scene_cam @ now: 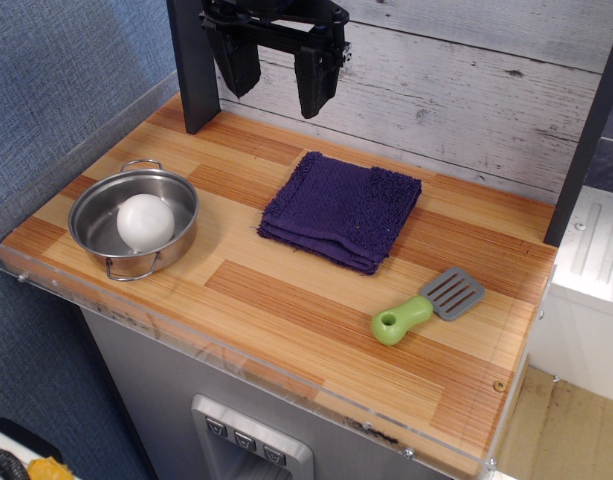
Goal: Place the cloth inbetween the pot and spatula
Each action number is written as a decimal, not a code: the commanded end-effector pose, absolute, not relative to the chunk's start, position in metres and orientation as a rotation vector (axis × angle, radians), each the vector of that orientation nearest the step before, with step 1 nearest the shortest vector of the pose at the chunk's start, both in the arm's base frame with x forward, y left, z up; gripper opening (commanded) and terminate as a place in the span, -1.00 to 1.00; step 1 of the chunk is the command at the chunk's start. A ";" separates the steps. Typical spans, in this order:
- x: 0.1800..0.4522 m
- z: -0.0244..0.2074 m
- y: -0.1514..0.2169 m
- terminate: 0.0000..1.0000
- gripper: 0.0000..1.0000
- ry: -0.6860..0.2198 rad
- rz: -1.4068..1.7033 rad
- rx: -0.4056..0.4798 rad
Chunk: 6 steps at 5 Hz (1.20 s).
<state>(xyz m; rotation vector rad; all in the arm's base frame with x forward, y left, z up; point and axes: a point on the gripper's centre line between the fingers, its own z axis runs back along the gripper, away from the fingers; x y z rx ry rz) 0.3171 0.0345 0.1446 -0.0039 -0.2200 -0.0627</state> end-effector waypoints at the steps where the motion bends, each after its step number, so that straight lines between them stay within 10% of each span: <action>1: 0.317 0.145 0.034 -1.00 1.00 -0.220 -0.063 -0.004; 4: 0.390 0.095 0.000 -1.00 1.00 -0.221 -0.082 0.030; 6: 0.382 0.073 -0.007 -1.00 1.00 -0.204 -0.102 0.056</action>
